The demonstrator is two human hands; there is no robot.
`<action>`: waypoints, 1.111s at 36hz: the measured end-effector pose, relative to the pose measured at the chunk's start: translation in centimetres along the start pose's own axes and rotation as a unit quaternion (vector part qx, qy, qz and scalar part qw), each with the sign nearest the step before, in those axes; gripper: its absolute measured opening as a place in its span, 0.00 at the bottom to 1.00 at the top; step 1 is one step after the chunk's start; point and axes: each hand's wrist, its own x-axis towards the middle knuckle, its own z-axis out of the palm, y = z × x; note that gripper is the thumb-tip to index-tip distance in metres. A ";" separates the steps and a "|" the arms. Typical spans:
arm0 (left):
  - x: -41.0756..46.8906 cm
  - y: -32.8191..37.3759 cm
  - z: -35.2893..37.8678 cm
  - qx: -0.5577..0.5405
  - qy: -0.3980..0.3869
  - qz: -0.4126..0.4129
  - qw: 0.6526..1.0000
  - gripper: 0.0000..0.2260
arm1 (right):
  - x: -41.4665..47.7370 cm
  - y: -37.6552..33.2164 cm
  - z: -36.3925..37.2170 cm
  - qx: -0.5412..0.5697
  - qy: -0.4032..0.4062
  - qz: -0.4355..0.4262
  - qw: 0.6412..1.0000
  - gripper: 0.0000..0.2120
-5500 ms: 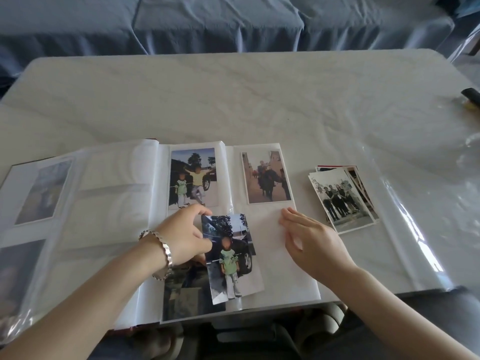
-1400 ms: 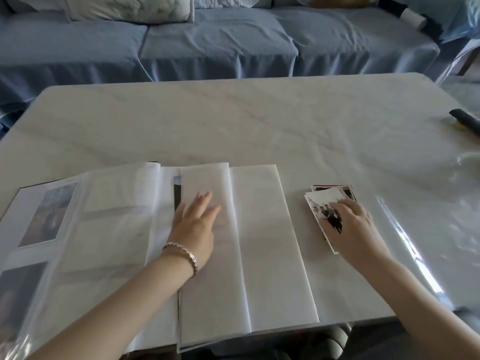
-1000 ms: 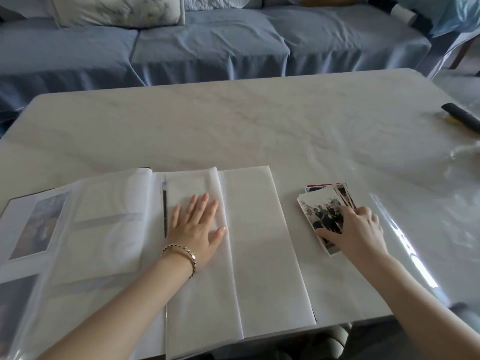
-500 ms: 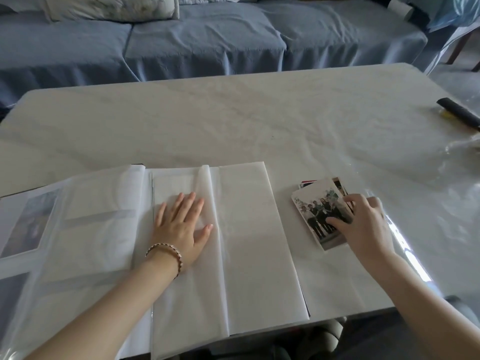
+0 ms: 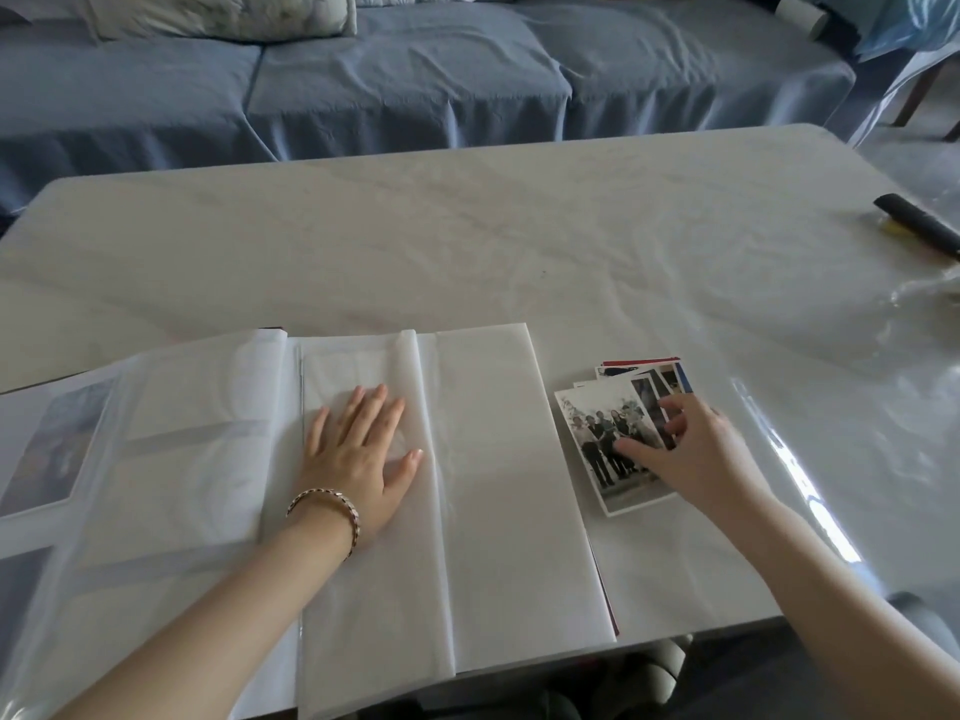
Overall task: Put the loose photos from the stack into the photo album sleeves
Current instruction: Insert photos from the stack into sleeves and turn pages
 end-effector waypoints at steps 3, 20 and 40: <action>0.0 -0.1 0.1 0.001 0.001 0.000 1.000 0.41 | -0.1 -1.4 0.3 -0.119 -0.036 0.029 0.992 0.42; -0.1 0.0 -0.1 -0.011 -0.006 -0.004 1.000 0.42 | 0.7 -0.9 -1.4 0.128 0.003 -0.009 0.992 0.11; -0.2 -0.1 -0.1 -0.017 -0.009 -0.003 1.000 0.38 | 1.4 -0.3 -1.0 0.113 0.143 -0.022 0.983 0.07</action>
